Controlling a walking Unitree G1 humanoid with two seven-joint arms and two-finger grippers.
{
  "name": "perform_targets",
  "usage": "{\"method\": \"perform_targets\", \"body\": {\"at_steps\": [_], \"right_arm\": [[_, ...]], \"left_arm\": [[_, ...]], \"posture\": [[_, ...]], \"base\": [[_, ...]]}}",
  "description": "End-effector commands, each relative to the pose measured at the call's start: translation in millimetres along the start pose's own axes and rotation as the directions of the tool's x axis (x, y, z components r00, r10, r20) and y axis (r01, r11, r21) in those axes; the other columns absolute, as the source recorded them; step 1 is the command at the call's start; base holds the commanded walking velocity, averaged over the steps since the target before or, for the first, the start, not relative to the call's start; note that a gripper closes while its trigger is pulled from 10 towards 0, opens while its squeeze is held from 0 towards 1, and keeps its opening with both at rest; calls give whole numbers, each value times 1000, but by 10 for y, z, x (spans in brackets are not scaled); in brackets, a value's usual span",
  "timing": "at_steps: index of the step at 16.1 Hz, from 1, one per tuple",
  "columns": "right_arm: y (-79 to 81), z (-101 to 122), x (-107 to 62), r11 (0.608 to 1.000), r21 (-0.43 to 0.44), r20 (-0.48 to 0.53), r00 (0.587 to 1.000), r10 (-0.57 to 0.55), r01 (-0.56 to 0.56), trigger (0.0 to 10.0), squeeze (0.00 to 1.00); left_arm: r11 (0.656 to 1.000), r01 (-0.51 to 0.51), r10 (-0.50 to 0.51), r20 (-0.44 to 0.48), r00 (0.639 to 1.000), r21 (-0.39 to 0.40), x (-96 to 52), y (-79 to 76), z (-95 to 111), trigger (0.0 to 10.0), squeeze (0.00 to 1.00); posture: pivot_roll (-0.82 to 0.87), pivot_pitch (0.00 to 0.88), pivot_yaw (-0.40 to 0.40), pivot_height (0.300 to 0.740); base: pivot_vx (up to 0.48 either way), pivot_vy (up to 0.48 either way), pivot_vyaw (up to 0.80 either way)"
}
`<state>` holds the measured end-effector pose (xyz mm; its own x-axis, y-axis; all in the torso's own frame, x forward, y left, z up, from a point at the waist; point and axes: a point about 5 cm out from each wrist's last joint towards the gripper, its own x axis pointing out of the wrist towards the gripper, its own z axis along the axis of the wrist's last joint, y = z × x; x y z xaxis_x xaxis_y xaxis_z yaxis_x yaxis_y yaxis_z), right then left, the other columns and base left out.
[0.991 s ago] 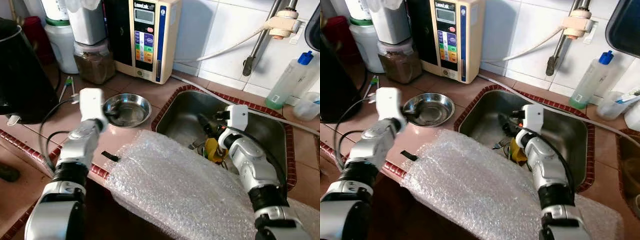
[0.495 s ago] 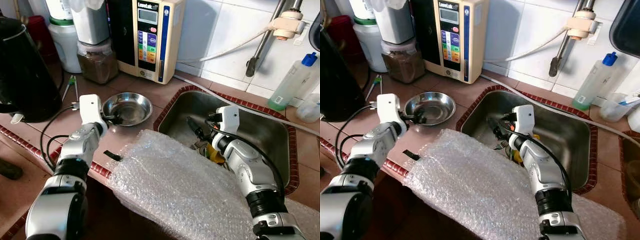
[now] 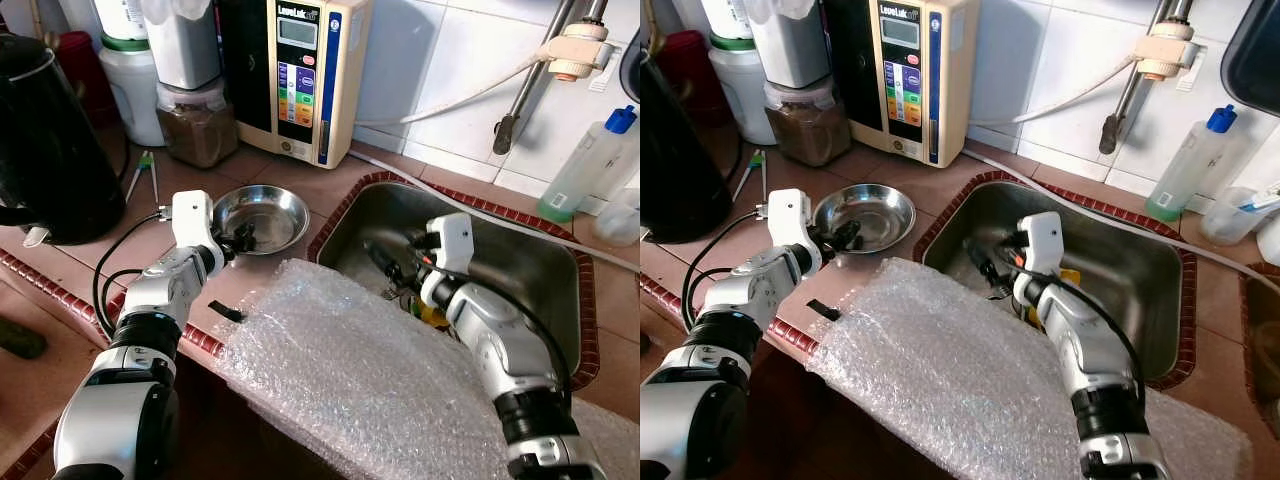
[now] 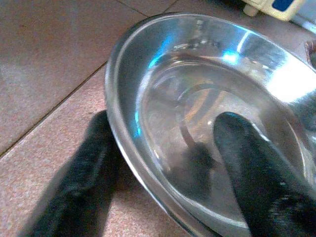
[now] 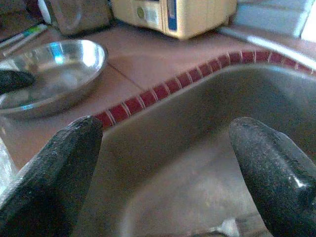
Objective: Kitchen organization
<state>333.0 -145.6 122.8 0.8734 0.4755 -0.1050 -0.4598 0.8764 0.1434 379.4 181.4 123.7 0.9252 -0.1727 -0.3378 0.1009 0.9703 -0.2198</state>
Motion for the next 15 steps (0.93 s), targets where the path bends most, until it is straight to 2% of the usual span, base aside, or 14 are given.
{"method": "perform_targets", "body": {"at_steps": [1,7,11,15], "right_arm": [[-5,28,-16,1000,-12,-2,1000,10,-10,10000,0],[52,36,-2,997,1,-22,997,72,-72,10000,0],[101,82,-15,992,7,4,992,128,-128,10000,0],[104,111,-13,991,24,16,991,134,-134,10000,0]], "left_arm": [[999,-11,10,-40,999,-32,-3,33,-73,0,0],[999,-6,5,-28,1000,-34,-50,122,-81,0,0],[999,9,-9,-10,1000,-39,-52,119,-77,0,0],[999,14,-13,27,1000,-42,-47,92,-50,0,0]], "posture": [[-39,0,-26,740],[-32,0,-37,740],[-35,0,-38,740],[-35,0,-39,740]], "base": [[0,0,0],[0,0,0],[0,0,0],[0,0,0]]}}
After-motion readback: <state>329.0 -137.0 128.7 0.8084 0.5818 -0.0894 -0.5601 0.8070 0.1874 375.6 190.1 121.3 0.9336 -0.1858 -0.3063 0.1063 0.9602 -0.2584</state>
